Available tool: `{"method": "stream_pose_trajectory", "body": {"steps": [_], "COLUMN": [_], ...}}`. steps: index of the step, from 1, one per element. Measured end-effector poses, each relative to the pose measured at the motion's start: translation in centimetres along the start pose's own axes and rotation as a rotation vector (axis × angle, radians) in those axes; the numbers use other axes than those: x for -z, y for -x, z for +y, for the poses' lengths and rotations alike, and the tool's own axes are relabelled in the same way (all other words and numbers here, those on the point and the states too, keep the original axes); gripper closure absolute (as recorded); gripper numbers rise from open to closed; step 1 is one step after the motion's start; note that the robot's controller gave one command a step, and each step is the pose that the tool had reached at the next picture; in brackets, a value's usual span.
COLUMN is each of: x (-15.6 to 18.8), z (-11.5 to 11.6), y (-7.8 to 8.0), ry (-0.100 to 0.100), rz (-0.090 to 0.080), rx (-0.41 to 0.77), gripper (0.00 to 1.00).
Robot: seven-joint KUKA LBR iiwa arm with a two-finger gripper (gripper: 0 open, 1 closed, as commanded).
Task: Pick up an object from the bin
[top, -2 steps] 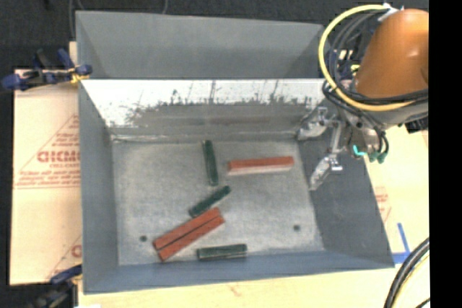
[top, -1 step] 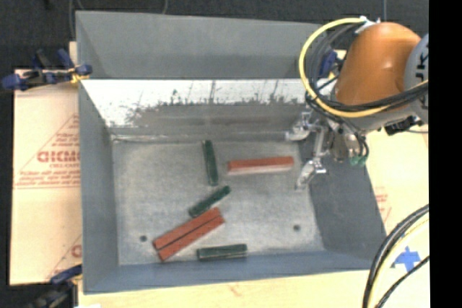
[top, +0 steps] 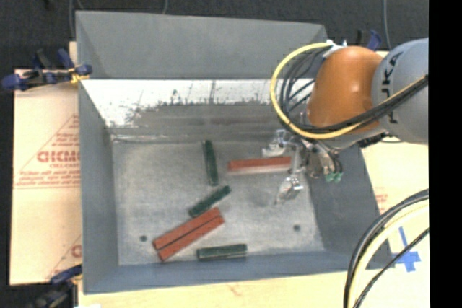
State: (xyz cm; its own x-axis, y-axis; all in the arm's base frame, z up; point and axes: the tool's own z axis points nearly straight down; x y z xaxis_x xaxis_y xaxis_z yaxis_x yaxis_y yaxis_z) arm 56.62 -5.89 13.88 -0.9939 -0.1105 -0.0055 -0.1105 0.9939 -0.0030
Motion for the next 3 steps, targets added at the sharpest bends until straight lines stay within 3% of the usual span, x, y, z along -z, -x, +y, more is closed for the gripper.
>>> {"method": "stream_pose_trajectory", "body": {"steps": [1,2,3], "x": [-5.8,-5.8,6.3], "z": [-0.3,-0.3,0.5], "y": [5.3,5.3,5.6], "ry": [0.001,0.000,0.001], "rz": [-0.003,-0.003,0.001], "rx": [0.078,0.078,0.057], "gripper": [1.00,1.00,1.00]}}
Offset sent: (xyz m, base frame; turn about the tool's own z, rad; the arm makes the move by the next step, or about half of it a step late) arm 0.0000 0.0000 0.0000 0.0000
